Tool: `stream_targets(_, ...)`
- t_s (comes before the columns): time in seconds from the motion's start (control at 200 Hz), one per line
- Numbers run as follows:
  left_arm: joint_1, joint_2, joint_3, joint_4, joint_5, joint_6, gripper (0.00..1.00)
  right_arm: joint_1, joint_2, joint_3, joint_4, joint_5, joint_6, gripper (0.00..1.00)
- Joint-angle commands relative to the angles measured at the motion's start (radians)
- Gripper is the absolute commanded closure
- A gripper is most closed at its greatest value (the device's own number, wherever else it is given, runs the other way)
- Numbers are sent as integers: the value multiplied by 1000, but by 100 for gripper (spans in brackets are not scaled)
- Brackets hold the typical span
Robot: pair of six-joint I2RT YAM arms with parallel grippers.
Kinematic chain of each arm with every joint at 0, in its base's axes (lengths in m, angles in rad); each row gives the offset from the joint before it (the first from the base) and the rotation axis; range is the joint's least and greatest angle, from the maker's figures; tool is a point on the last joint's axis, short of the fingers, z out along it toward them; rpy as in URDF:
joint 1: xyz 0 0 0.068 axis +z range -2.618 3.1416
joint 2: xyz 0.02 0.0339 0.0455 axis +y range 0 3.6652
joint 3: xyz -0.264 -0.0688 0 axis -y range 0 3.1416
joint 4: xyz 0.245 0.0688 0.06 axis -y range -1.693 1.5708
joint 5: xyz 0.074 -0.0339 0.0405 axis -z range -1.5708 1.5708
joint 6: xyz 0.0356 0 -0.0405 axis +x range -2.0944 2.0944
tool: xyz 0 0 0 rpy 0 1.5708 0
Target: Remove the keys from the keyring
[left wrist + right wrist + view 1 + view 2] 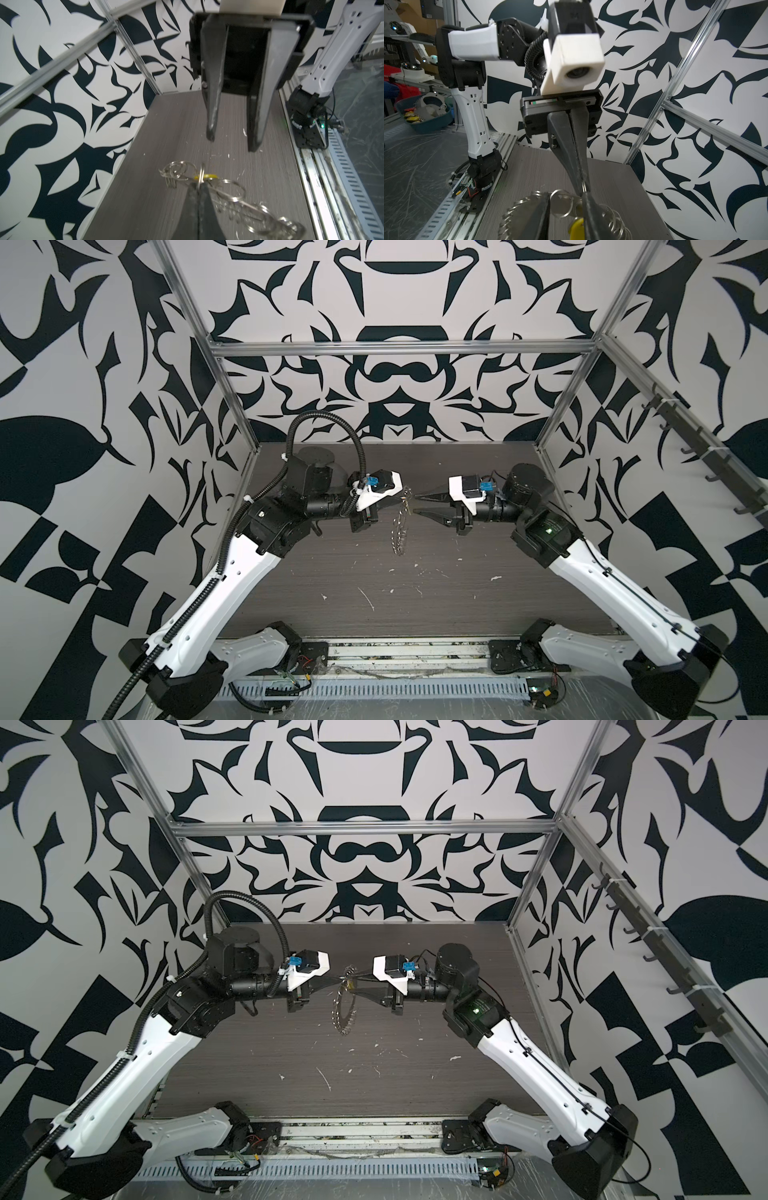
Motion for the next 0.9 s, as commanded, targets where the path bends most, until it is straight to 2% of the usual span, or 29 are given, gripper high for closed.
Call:
stream_targets(0.0, -1, 34, 58, -157, -31, 67, 100, -8, 14, 63, -163, 0, -90, 71)
stream_targets(0.38, -19, 52, 67, -180, -17, 75, 100, -10, 112, 124, -201, -33, -83, 72)
stream_targets(0.7, -25, 56, 55, -175, -17, 69, 100, -9, 146, 133, -206, -61, -63, 78)
stream_targets(0.755, -25, 56, 53, -174, -16, 69, 100, -9, 152, 135, -206, -64, -59, 81)
stream_targets(0.895, -25, 46, 38, -133, -6, 57, 100, -9, 163, 125, -187, -63, -58, 100)
